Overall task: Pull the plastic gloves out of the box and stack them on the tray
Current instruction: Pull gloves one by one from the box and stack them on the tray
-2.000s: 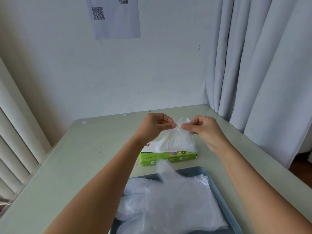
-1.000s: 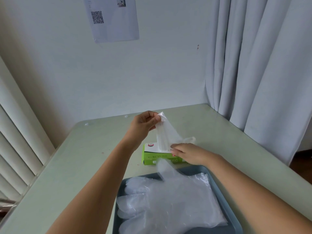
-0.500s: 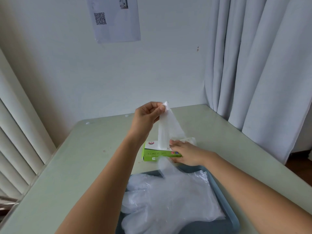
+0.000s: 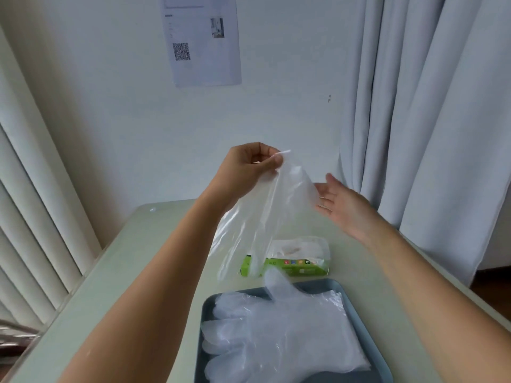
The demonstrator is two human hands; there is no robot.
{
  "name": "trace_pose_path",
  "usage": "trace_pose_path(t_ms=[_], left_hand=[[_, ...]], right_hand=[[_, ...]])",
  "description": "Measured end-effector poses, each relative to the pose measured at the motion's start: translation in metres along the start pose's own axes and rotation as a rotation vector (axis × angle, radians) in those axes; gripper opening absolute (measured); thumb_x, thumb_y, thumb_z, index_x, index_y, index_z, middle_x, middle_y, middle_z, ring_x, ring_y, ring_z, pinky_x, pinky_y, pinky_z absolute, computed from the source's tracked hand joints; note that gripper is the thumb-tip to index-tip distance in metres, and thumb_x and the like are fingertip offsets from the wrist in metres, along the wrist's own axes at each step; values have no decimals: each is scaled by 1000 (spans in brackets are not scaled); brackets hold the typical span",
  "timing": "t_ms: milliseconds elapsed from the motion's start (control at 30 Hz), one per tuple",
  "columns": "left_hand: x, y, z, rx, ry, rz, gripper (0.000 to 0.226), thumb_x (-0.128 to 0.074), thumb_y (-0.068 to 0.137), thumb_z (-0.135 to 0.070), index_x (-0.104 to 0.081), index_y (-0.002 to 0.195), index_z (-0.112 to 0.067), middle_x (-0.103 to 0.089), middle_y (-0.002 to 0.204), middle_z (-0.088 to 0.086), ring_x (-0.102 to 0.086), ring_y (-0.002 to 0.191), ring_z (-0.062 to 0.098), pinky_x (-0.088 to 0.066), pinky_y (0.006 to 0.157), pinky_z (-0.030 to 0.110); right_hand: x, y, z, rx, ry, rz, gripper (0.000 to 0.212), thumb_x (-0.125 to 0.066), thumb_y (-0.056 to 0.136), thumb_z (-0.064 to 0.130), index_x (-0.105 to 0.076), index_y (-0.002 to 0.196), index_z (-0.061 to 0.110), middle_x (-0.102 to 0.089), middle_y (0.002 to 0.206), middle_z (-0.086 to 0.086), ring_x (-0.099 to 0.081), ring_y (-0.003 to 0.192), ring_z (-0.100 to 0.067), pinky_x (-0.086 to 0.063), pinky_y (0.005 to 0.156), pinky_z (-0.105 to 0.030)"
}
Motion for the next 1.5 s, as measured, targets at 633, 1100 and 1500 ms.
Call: trace_pose_path(t_ms=[633,1100,1500], left_hand=[[-23,-100,91,460,-2,673,79,-41,71,-83,-60,118,-23,-59,122,4,-60,103,11,-42,97,28],[-14,-162,152,742,177,460,11,-71,83,-5,-68,93,-7,-66,78,3,-64,59,5,-50,60,14],[3,-149,149,446,759,272,55,-81,71,-10,-52,117,-23,-54,119,6,-56,95,20,-45,81,25]], right_hand=[[-67,-107,19,-261,259,240,23,-56,76,8,-62,97,2,-68,116,-10,-69,93,-13,-55,82,-19],[-17,-134,-104,-604,-123,208,47,-75,72,8,-63,117,0,-68,107,-16,-70,85,-23,-60,69,-30],[-17,-123,-116,-232,-650,243,51,-54,92,-3,-50,130,31,-69,112,6,-64,96,-7,-49,86,-17]])
Point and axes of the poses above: each hand's wrist, its own y-axis towards the middle knuckle, its own x-axis out of the back of the hand, z = x × y, the point moved 9 cm from there along y, towards the middle knuckle
